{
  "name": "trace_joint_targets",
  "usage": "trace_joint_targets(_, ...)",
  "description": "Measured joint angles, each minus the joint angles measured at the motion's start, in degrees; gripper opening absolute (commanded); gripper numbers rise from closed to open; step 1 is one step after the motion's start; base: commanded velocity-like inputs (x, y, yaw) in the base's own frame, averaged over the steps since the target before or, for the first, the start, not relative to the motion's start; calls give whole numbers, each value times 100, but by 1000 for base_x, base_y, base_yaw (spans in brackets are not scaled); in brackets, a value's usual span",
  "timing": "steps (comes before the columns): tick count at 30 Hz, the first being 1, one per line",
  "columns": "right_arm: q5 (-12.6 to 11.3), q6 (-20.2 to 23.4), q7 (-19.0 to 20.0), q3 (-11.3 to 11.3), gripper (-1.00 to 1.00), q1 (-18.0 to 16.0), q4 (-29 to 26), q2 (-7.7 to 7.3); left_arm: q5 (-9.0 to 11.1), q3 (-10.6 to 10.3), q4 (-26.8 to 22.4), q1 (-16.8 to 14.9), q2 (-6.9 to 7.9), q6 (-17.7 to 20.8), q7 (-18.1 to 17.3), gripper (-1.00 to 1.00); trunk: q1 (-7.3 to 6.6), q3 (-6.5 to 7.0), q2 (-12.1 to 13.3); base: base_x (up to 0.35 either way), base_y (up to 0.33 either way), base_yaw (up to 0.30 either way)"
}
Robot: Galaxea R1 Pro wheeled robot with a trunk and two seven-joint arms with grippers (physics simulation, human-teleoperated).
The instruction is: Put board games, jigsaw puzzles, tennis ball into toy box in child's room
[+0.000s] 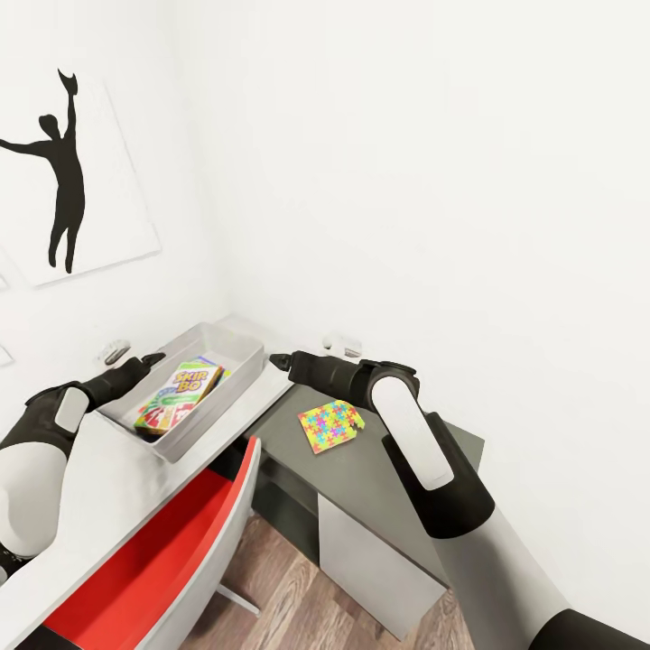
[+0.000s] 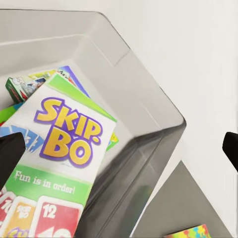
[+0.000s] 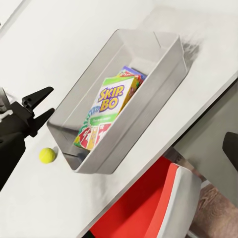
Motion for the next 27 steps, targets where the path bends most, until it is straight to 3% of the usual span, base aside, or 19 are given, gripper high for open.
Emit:
trace_joint_targets(8,5,0,0,0,100,0,0,0,8,2,-17,5,57,293,-83,100,0,9,0,-1,0,-45)
trace_joint_targets(16,6,1,0,-1,100,1,-1,-1,-1,-3,-211,5,163,674,-888,100,0,59,0,-38,0,-185)
trace_joint_targets(27,5,-2,0,0,100,0,6,0,-10,-8,-239,6,206,734,-952,100,0,127,0,-4,4,-165)
